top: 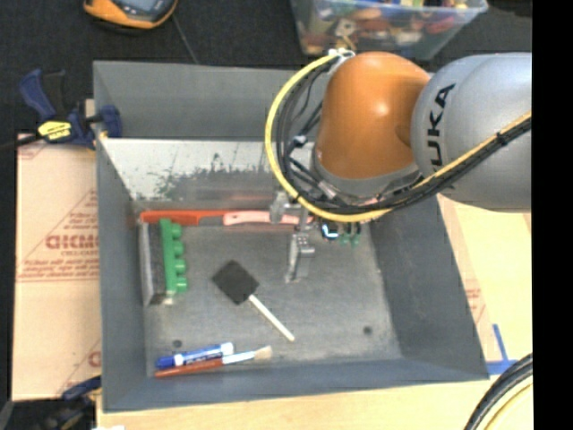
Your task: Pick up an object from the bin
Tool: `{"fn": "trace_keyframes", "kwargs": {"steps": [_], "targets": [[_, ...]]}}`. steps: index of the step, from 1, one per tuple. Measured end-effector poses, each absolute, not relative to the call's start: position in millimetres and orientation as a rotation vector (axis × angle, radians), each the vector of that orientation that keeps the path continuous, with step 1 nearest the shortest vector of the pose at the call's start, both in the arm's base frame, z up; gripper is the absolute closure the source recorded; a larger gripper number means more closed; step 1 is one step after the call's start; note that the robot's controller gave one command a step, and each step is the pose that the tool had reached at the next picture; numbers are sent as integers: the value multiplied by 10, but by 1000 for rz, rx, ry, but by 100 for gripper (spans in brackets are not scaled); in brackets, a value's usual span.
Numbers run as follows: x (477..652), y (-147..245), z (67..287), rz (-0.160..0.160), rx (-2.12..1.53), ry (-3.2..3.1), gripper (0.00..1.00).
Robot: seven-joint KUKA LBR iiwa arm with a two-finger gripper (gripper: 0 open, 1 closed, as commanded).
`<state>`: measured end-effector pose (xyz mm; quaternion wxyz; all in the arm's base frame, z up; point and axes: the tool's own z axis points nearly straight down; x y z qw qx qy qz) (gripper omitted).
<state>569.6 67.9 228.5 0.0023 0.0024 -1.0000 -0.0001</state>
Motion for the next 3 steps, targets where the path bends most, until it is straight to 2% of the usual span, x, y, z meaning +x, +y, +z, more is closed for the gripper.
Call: {"fn": "trace_keyframes", "kwargs": {"steps": [1,2,3], "targets": [[5709,676,2335,-2,3,-3145,0],[5653,747,1197,-4,-257,-3137,0],[5668,814,1454,-1,-12,-3154,0]]}}
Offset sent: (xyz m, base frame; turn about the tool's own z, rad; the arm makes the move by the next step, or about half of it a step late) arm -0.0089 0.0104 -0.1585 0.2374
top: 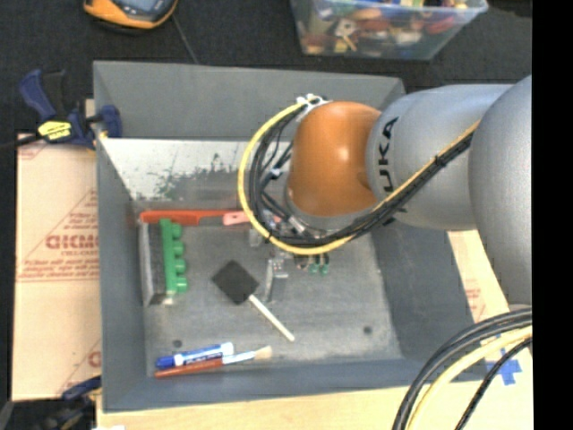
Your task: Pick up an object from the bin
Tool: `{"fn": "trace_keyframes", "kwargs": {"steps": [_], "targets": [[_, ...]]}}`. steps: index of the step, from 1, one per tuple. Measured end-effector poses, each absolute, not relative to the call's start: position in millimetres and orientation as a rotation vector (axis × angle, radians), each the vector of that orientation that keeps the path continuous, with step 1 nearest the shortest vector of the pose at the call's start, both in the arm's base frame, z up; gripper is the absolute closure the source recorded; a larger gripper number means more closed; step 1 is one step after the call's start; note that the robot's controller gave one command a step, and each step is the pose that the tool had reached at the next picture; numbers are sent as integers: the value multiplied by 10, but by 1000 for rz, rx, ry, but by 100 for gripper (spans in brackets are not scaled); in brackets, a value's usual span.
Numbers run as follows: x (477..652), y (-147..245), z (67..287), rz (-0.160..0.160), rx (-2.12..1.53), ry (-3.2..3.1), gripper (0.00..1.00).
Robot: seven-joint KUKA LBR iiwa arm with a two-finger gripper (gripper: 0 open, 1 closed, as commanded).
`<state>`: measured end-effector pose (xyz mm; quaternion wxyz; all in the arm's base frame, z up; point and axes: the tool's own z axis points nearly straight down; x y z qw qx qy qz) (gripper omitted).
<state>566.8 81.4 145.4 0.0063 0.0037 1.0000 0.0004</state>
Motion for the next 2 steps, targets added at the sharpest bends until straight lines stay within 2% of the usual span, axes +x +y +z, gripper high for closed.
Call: {"fn": "trace_keyframes", "kwargs": {"steps": [1,2], "targets": [[5532,1046,1056,5,696,3060,0],[5642,1095,720,1,-16,3122,0]]}}
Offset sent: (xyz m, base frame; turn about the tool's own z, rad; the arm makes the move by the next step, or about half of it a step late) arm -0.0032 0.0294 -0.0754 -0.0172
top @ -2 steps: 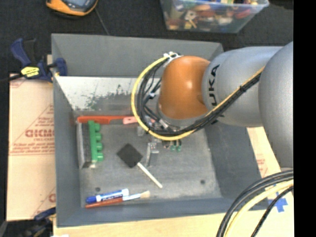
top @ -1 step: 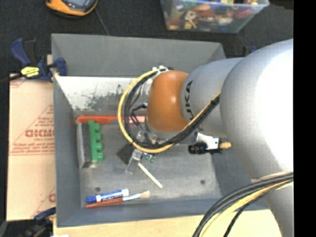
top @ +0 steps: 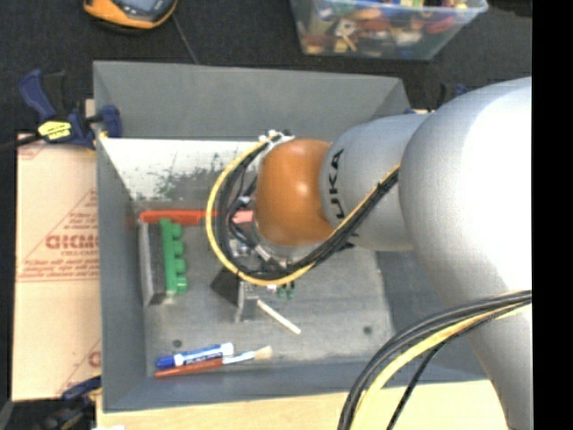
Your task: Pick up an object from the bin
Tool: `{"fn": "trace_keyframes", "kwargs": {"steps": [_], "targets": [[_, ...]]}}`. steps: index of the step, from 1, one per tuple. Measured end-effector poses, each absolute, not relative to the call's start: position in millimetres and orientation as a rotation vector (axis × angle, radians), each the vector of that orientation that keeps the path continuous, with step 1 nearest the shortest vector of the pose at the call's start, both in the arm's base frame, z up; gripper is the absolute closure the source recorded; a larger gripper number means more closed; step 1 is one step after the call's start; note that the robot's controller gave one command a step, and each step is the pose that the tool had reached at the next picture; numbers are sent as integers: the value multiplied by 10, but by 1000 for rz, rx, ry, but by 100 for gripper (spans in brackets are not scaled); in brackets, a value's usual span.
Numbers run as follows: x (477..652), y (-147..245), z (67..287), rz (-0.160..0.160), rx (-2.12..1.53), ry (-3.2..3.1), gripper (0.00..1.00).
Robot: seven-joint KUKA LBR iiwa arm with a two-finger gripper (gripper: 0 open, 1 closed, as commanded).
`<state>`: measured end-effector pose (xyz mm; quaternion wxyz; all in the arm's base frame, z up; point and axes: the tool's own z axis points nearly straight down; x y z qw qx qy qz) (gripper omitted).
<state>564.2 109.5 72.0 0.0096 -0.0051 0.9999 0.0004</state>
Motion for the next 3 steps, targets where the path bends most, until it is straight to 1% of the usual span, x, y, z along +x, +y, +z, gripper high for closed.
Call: {"fn": "trace_keyframes", "kwargs": {"steps": [1,2,3], "targets": [[5564,1035,715,8,862,3010,100],[5564,1035,715,8,862,3010,100],[5539,1022,1094,1,860,3020,100]]}}
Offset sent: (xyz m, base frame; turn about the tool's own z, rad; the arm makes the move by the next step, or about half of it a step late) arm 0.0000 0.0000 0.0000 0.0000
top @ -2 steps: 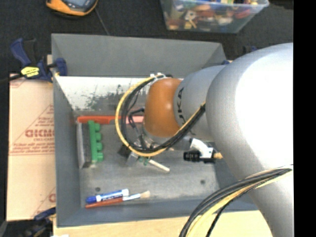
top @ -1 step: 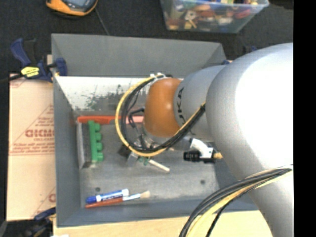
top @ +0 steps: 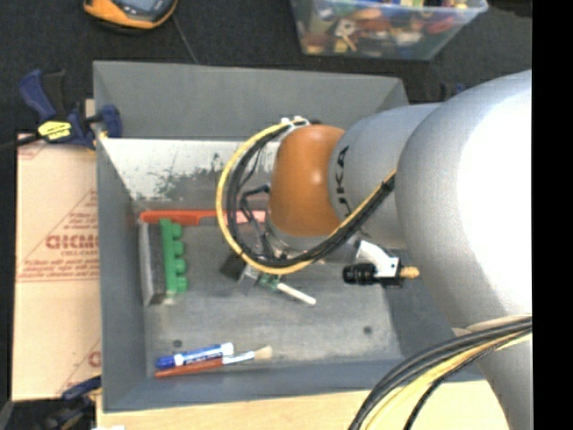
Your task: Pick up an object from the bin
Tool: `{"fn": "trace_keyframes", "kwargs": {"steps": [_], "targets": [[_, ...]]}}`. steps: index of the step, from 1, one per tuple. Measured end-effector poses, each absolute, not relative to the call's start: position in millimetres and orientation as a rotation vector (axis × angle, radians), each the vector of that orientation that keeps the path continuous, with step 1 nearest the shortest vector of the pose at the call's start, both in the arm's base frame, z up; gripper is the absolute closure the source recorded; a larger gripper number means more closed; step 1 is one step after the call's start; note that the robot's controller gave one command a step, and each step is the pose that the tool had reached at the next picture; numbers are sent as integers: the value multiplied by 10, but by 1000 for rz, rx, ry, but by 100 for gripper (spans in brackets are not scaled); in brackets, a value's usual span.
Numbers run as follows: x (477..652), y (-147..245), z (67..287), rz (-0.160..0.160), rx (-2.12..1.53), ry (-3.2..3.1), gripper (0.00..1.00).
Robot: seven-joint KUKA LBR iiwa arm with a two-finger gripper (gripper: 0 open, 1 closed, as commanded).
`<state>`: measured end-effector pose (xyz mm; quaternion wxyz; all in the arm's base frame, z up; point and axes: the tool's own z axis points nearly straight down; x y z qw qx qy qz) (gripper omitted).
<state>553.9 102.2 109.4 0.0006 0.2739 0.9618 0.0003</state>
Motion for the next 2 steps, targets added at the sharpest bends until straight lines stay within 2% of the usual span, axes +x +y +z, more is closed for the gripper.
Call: {"fn": "trace_keyframes", "kwargs": {"steps": [1,2], "targets": [[5564,1025,1410,7,856,3013,100],[5570,1021,1561,8,852,3012,100]]}}
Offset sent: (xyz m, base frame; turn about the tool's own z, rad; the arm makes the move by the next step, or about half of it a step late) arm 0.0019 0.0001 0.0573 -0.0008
